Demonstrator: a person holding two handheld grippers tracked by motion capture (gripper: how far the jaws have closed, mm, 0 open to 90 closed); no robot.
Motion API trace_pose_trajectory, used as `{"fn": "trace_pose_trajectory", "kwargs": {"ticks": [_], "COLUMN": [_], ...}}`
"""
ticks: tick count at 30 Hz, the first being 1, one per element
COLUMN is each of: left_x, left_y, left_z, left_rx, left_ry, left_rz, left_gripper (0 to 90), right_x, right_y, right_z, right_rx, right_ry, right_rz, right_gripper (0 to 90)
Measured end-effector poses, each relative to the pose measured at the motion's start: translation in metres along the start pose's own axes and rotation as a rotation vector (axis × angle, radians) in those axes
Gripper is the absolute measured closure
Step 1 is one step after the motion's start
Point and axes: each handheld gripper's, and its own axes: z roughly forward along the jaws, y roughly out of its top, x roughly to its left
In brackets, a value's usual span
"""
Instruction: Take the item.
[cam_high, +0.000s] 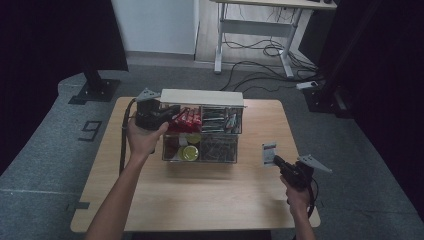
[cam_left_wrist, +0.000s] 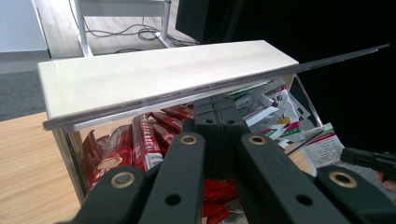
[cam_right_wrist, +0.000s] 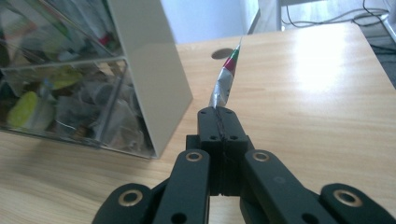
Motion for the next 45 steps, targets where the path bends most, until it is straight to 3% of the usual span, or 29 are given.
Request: {"fn": "trace_pose_trajectory", "kwargs": {"ticks": [25, 38, 41, 45], "left_x": [-0.001, -0.002, -0.002, -0.001], "left_y": [-0.001, -0.001, -0.002, -0.002], "left_z": [0.002, 0.001, 0.001, 0.001], "left_rx": [0.006, 0.007, 0.005, 0.005], "left_ry": [-0.003, -0.002, -0.003, -0.003], "left_rz": [0.005, 0.004, 0.003, 0.000], "left_gripper": [90.0, 90.0, 90.0, 90.0], "right_x": [-0.025, -0.041, -0.043, -0.043], "right_y": [-0.028, -0.041, -0.043, -0.045], "right_z": [0.026, 0.033, 0.034, 0.036], "right_rx": [0.112, 0.191, 0.203, 0.227], "right_ry": [-0.077, -0.180, -0.196, -0.228], "right_rz": [0.010, -0.007, -0.009, -0.041], "right_gripper": [89.7, 87.4, 83.7, 70.6]}}
